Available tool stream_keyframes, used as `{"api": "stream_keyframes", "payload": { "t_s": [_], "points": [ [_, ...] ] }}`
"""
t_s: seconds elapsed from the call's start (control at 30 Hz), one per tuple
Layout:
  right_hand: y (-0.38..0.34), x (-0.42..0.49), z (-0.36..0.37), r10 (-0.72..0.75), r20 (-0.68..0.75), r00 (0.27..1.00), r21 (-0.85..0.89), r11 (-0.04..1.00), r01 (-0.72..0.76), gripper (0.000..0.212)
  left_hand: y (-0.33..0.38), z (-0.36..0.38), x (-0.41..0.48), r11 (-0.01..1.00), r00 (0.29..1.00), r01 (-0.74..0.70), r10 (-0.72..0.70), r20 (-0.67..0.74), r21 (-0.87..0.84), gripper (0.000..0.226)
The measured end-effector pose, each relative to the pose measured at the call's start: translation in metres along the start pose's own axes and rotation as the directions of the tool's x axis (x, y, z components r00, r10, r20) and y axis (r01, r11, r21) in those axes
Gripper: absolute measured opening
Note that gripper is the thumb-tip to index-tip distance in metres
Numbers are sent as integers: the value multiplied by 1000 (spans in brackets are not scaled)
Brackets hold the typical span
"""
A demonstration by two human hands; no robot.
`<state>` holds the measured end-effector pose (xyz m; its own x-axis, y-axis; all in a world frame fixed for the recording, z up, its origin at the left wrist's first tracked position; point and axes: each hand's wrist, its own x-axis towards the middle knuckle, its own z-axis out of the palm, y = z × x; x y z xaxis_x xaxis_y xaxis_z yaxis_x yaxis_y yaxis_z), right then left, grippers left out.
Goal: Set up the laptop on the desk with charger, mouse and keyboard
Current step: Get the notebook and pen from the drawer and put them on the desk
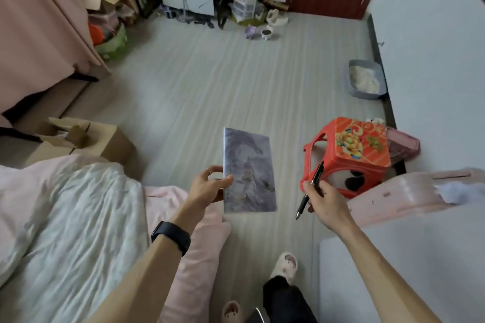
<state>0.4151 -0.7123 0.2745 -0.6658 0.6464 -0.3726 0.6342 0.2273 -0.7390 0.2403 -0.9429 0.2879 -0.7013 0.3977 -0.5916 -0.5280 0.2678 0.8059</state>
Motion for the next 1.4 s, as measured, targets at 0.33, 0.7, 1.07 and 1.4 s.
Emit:
{"api": "stream_keyframes", "payload": {
  "t_s": [0.33, 0.7, 1.07, 1.4],
  "points": [
    [-110, 277, -37, -87, 85, 993, 12, 996, 86, 44, 166, 64, 189, 999, 992, -20, 15, -122, -35, 26],
    [-288, 496, -10, -184, 251, 950, -27, 980, 197, 28, 308, 6, 348, 977, 947, -104, 39, -320, -188, 28],
    [-453, 723, 36, -163, 222, 961, -45, 983, 177, 25, 479, -94, 579, 979, 943, -108, 46, -330, -173, 32],
    [-604, 946, 122, -204, 272, 940, 27, 979, 204, 25, 643, -181, 778, 976, 900, -158, 80, -428, -150, 22]
  ]
}}
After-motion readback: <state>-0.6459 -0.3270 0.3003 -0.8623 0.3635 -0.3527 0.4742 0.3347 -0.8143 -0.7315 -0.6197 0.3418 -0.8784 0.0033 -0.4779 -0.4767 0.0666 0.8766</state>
